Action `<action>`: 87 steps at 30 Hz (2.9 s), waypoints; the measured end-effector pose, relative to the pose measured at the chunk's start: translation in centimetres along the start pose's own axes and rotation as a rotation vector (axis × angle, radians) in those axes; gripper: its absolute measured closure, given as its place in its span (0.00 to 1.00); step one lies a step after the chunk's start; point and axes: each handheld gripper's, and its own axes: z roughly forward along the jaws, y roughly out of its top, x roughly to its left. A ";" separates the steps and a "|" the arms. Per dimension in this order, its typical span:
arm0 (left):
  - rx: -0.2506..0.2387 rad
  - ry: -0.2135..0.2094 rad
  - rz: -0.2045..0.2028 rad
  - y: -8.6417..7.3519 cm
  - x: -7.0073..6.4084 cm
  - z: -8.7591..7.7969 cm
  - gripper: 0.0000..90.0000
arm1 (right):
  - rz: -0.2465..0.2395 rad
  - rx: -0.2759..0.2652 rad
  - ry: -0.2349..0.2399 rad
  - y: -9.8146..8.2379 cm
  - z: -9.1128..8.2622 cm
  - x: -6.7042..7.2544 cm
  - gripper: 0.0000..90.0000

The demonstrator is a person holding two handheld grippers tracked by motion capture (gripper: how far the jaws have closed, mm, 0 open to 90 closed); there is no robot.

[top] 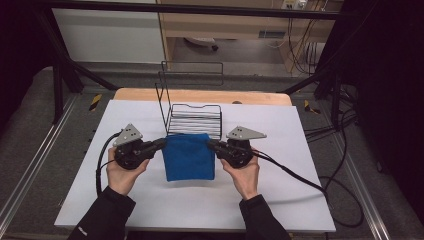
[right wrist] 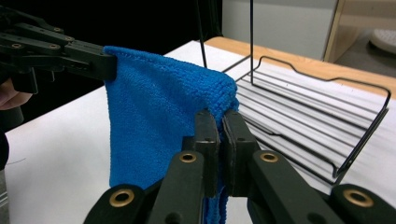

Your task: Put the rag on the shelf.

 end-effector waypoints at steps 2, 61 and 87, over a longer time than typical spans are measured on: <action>-0.014 0.002 0.002 0.2 0.0 -0.2 0.97 | -0.008 -0.011 0.000 0.3 -0.2 0.1 0.96; -0.345 0.064 0.044 10.9 0.3 -2.4 0.98 | -0.186 -0.311 -0.133 11.2 -3.9 1.7 0.96; -0.388 0.088 0.042 15.5 1.7 -1.5 0.98 | -0.207 -0.358 -0.185 15.3 -3.5 0.5 0.96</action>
